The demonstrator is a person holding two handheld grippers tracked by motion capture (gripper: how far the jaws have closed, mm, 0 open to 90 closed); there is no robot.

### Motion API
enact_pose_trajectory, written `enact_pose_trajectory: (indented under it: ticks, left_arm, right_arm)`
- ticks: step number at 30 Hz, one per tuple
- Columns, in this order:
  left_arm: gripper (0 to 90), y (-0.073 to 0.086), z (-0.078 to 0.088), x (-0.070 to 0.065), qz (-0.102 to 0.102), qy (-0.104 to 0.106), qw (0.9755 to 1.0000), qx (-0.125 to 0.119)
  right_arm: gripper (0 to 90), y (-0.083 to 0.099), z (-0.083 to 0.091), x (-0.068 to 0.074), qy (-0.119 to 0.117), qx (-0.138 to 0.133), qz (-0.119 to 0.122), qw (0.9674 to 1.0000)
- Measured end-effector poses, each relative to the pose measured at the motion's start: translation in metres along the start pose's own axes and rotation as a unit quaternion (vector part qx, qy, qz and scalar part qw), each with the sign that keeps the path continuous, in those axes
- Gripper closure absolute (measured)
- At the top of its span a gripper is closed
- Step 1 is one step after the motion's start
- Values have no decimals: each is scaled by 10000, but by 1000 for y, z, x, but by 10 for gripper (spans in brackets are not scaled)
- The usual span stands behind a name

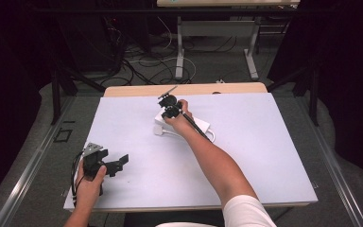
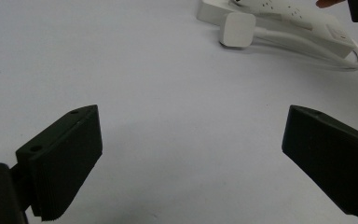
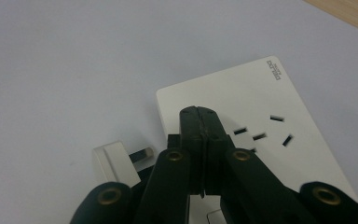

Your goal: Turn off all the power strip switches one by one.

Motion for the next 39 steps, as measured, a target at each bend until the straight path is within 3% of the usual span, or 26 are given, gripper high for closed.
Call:
enact_pose_trajectory:
  ticks: [6, 7, 9, 16, 20, 28, 31, 32, 34, 35, 36, 39]
  left_arm:
    - [50, 0, 0, 0, -3, -4, 10000, 8]
    - [50, 0, 0, 0, -4, -4, 10000, 7]
    - [50, 0, 0, 0, -7, -3, 10000, 5]
    - [50, 0, -1, 1, 6, -22, 10000, -45]
    - [50, 0, -1, 0, 1, -23, 10000, -33]
    - [50, 0, -1, 0, 4, -33, 10000, -29]
    - [50, 1, 0, 0, 20, -4, 10000, 12]
    - [50, 1, 0, 0, 14, -6, 10000, 16]
    - [50, 1, 0, 0, -12, -19, 10000, 11]
    - [50, 0, 0, 1, 10, -30, 10000, -42]
    - [50, 0, 0, 1, 6, -26, 10000, -42]
    - [50, 0, -1, 1, -9, -21, 10000, -42]
  right_arm:
    - [900, 1, -1, 0, 14, 74, -6, 10000]
    - [900, 1, -2, -1, 7, 53, 91, 9999]
    - [900, 2, -2, 0, 14, 61, -24, 10000]
    - [900, 2, -3, 1, 24, 5, -61, 10000]
    - [900, 2, -3, 0, 3, -24, 66, 10000]
    - [900, 3, -3, 1, 49, 43, 48, 10000]
    - [900, 3, -5, 1, 56, -107, 58, 9999]
    - [900, 5, -4, 3, 24, 20, -20, 10000]
    - [900, 4, -7, 4, -14, -117, -13, 9999]
    - [900, 7, -3, 4, 33, 203, 76, 9998]
    - [900, 3, -7, 5, 36, -126, 94, 9999]
    - [900, 4, -7, 5, 62, -82, 115, 9999]
Point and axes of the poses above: each handheld gripper's, and its own axes: z roughly backward along the jaws, y roughly out of its underside, x roughly to its left, the point moved 8 cm from there along -z, roughly forward along the jaws, and after that the axes turned 8 degrees about -y, right-handed, at the moved point
